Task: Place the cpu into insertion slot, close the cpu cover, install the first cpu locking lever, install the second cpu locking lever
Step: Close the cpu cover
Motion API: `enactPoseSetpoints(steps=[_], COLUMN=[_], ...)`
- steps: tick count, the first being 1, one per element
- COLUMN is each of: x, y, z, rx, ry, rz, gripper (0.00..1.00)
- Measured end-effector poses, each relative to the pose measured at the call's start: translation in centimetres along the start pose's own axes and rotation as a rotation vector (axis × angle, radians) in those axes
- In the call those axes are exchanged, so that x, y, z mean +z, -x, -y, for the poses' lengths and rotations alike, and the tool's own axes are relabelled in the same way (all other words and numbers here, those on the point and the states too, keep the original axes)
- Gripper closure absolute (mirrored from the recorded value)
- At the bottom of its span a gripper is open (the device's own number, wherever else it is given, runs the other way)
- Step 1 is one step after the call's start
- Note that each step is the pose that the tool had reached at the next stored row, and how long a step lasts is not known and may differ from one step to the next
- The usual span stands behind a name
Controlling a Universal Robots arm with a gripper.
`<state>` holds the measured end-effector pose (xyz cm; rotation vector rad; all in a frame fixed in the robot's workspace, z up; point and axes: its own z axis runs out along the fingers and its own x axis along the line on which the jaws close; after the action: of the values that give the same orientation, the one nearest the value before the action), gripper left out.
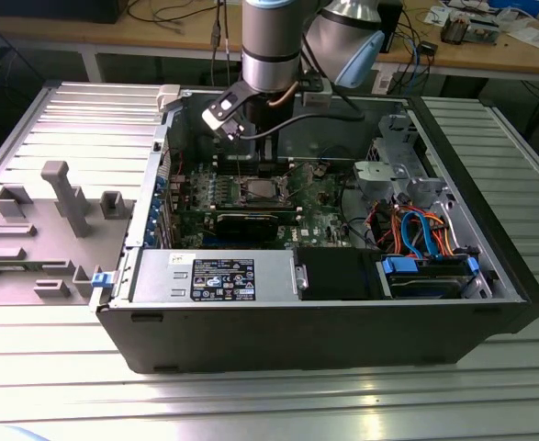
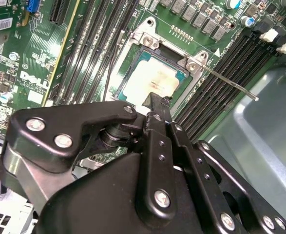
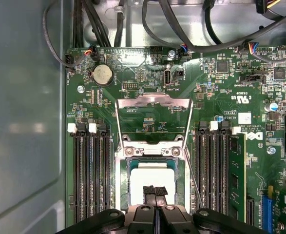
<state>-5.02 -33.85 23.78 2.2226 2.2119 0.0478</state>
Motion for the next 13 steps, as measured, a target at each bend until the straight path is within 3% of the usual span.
enactPoseSetpoints(steps=[13], x=[-0.47], y=[-0.01], z=[-0.01], rx=[0.0], ry=[0.0], rz=[0.0], gripper=[0.89])
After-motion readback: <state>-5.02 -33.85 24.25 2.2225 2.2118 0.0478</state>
